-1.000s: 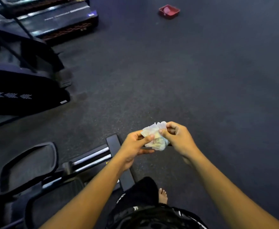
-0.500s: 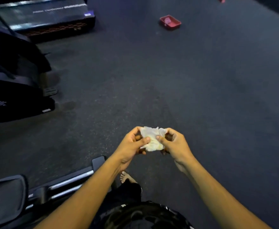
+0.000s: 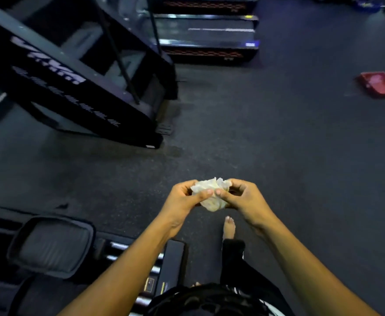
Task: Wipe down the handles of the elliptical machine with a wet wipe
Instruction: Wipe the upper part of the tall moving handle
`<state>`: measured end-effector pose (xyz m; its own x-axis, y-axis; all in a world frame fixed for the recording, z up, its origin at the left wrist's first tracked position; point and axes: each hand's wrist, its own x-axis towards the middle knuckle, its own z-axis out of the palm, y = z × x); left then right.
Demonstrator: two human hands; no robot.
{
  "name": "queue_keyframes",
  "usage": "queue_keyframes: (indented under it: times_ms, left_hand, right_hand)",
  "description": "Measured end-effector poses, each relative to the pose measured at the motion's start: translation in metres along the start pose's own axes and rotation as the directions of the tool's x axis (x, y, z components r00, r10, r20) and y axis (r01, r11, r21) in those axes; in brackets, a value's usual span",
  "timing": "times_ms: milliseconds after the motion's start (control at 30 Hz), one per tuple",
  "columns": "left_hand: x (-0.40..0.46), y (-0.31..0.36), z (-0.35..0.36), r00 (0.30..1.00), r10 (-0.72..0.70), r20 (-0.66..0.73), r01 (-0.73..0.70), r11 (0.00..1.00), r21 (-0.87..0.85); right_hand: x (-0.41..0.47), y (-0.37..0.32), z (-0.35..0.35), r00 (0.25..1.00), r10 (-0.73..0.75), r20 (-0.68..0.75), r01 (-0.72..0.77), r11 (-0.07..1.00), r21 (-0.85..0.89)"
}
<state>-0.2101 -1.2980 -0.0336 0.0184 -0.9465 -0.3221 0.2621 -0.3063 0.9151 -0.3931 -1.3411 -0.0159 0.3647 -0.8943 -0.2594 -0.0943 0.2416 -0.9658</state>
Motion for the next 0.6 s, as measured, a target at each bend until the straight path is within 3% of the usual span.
queue_keyframes:
  times_ms: [300, 433, 600]
  left_hand:
    - [0.118, 0.066, -0.064, 0.946, 0.062, -0.318, -0.048, 0.998, 0.051]
    - [0.144, 0.092, -0.103, 0.861, 0.083, -0.501, -0.105, 0.994, -0.016]
    - [0.156, 0.116, -0.147, 0.773, 0.01, -0.634, -0.125, 0.983, -0.137]
  right_hand:
    - [0.201, -0.041, 0.021, 0.968, -0.053, 0.247, 0.075, 0.994, -0.081]
    - [0.283, -0.073, 0.062, 0.905, -0.039, 0.424, 0.086, 0.992, -0.093]
    - [0.347, -0.094, 0.127, 0.806, -0.015, 0.592, 0.107, 0.987, -0.12]
